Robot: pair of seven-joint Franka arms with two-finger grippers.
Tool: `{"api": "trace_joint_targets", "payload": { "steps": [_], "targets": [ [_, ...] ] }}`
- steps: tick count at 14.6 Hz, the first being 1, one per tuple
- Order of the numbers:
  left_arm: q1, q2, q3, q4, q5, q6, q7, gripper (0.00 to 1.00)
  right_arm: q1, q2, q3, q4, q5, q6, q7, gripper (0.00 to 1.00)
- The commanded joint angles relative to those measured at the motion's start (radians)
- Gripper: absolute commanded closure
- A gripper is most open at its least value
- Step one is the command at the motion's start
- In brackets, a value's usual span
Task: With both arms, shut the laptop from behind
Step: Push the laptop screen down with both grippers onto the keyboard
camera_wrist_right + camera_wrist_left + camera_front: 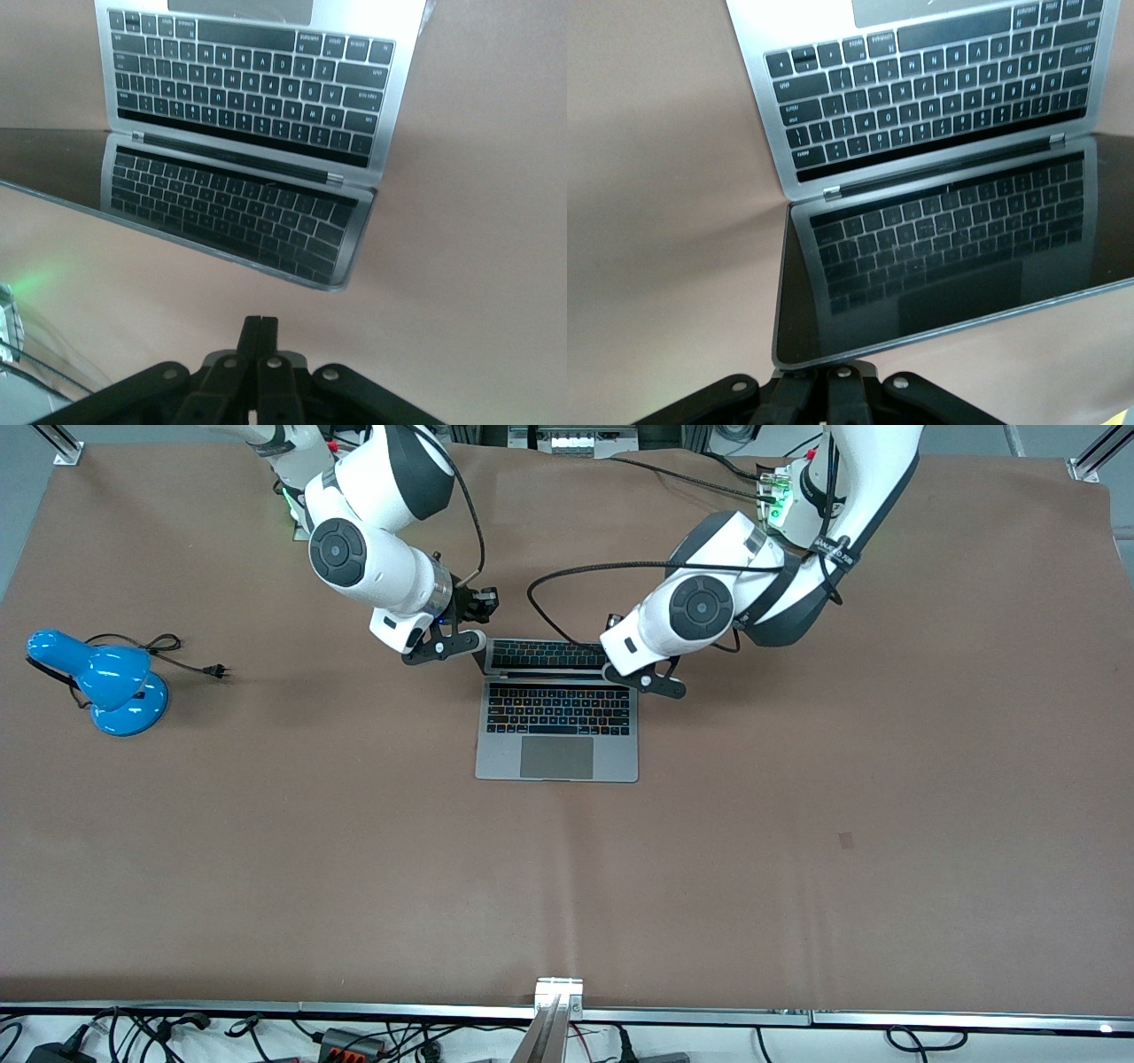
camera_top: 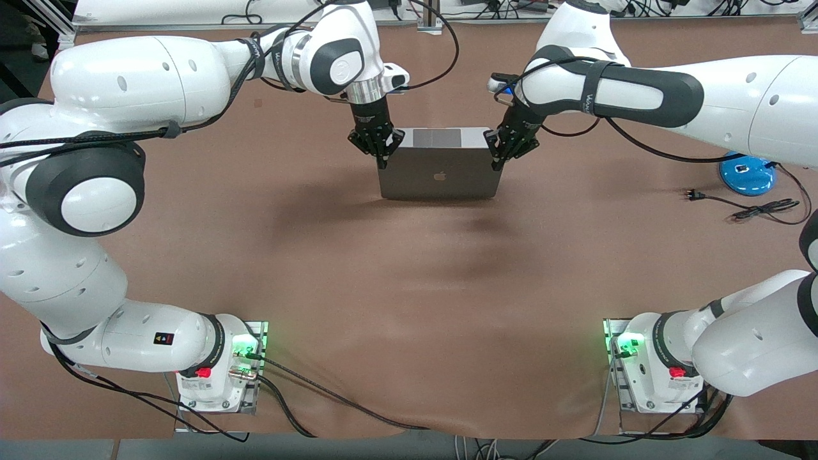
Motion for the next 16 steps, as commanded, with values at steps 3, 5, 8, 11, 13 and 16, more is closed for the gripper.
{"api": "trace_joint_targets", "payload": {
  "steps": [3,5,8,11,13,16],
  "targets": [
    [-0.009,0.108,0.029,0.119,0.033,-0.003,-0.017,1.00,-0.007,0.042,0.004,0.011,0.015,0.111,0.007,1.00],
    [-0.009,0.146,0.040,0.149,0.033,-0.003,-0.017,1.00,-0.010,0.076,-0.001,0.044,0.010,0.135,0.007,1.00],
    [-0.015,0.186,0.053,0.182,0.095,0.040,-0.019,1.00,-0.028,0.128,-0.007,0.085,0.007,0.194,0.005,1.00],
    [-0.013,0.256,0.053,0.227,0.105,0.069,-0.015,1.00,-0.056,0.194,-0.009,0.143,0.004,0.218,0.002,1.00],
    [-0.018,0.298,0.071,0.265,0.106,0.071,-0.014,1.00,-0.074,0.252,-0.009,0.186,-0.013,0.218,0.002,1.00],
    [-0.019,0.335,0.080,0.270,0.106,0.098,-0.011,1.00,-0.076,0.347,-0.009,0.249,-0.016,0.229,0.001,1.00]
  ]
}}
